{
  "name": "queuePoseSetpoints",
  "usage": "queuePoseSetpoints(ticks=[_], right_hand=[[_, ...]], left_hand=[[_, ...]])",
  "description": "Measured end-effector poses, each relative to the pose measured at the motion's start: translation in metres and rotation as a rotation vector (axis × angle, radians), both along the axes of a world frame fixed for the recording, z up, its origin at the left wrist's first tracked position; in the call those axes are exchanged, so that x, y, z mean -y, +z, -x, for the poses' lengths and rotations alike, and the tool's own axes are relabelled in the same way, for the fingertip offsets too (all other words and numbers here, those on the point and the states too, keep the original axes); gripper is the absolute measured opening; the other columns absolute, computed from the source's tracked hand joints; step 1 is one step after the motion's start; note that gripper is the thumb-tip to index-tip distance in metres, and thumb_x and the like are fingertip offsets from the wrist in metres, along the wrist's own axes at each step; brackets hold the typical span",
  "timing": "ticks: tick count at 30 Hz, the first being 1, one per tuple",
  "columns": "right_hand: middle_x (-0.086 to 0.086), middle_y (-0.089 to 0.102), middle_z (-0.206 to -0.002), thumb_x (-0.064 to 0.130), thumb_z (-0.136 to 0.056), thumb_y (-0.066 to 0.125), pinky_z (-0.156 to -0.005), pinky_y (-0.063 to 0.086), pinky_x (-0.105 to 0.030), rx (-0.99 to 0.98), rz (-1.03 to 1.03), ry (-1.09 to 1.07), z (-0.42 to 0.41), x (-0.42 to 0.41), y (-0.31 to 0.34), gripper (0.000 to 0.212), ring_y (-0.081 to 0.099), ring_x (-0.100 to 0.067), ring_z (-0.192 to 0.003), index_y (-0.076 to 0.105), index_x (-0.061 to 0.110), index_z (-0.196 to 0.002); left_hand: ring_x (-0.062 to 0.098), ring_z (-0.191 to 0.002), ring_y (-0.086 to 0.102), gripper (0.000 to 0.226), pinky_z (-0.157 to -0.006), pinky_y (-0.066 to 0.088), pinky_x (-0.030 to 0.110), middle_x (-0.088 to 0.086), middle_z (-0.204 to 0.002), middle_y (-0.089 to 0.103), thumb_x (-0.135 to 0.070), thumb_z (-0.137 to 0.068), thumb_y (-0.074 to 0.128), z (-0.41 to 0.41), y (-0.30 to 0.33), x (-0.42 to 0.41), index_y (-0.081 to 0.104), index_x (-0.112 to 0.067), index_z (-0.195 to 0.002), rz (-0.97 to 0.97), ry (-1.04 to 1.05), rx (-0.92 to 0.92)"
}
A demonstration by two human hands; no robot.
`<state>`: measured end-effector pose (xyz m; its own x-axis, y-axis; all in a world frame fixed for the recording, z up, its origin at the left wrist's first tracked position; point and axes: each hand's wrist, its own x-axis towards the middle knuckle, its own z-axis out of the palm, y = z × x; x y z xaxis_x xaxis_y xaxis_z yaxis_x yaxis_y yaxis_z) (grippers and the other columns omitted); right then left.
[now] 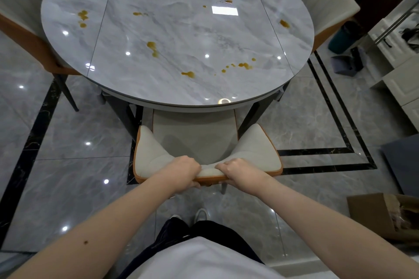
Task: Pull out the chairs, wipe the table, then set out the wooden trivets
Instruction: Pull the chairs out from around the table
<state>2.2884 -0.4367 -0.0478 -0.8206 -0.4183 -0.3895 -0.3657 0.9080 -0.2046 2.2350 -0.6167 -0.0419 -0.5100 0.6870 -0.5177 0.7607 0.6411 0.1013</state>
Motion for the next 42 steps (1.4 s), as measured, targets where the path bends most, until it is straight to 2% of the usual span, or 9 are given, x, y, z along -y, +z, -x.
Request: queuePoseSetpoints(ticks=[10,19,26,31,36,42], right_hand=[[-0.008,0.063,-0.117,0.026,-0.095,0.052,-0.088,0.042,-0.033,0.0,0.005,-0.002,0.0,0.006,0.001,0.033,0.059,-0.026,-0.106,0.051,0.015,-0.126],[-0.007,0.064,-0.111,0.033,-0.094,0.054,-0.084,0.045,-0.034,-0.007,-0.006,0.002,0.007,0.012,-0.004,0.034,0.061,-0.026,-0.101,0.051,0.016,-0.124],[-0.007,0.065,-0.111,0.032,-0.094,0.054,-0.087,0.048,-0.036,0.001,-0.003,0.011,0.007,0.011,-0.004,0.034,0.061,-0.025,-0.101,0.051,0.016,-0.124],[-0.004,0.066,-0.106,0.025,-0.086,0.067,-0.082,0.049,-0.034,-0.024,-0.044,0.029,0.006,0.008,-0.013,0.04,0.063,-0.023,-0.096,0.052,0.019,-0.122],[-0.009,0.065,-0.11,0.031,-0.094,0.054,-0.085,0.046,-0.037,-0.017,-0.002,0.01,0.008,0.008,-0.008,0.034,0.06,-0.027,-0.101,0.052,0.014,-0.124],[-0.009,0.065,-0.111,0.033,-0.095,0.052,-0.087,0.046,-0.037,-0.011,-0.009,0.017,0.009,0.007,-0.008,0.036,0.06,-0.028,-0.102,0.051,0.014,-0.125]], left_hand=[[0.029,-0.108,0.056,0.043,-0.087,0.043,0.034,0.012,-0.117,0.061,-0.044,-0.091,0.053,0.004,0.001,0.006,0.058,-0.009,-0.116,0.007,-0.044,0.017],[0.025,-0.101,0.059,0.043,-0.086,0.048,0.034,0.008,-0.11,0.063,-0.048,-0.089,0.055,0.012,-0.001,0.014,0.059,-0.012,-0.113,-0.02,-0.05,0.022],[0.024,-0.101,0.059,0.042,-0.086,0.047,0.033,0.008,-0.111,0.063,-0.045,-0.09,0.055,0.011,-0.001,0.012,0.059,-0.012,-0.116,-0.017,-0.044,0.021],[0.025,-0.102,0.058,0.044,-0.085,0.046,0.033,0.008,-0.111,0.062,-0.047,-0.09,0.054,0.011,-0.002,0.013,0.058,-0.012,-0.115,-0.019,-0.058,0.01],[0.026,-0.1,0.059,0.044,-0.084,0.047,0.035,0.008,-0.109,0.063,-0.048,-0.089,0.054,0.013,-0.003,0.012,0.059,-0.012,-0.113,-0.024,-0.069,-0.005],[0.027,-0.1,0.059,0.045,-0.082,0.046,0.036,0.009,-0.109,0.063,-0.049,-0.09,0.053,0.014,-0.005,0.011,0.059,-0.011,-0.113,-0.008,-0.073,-0.012]])
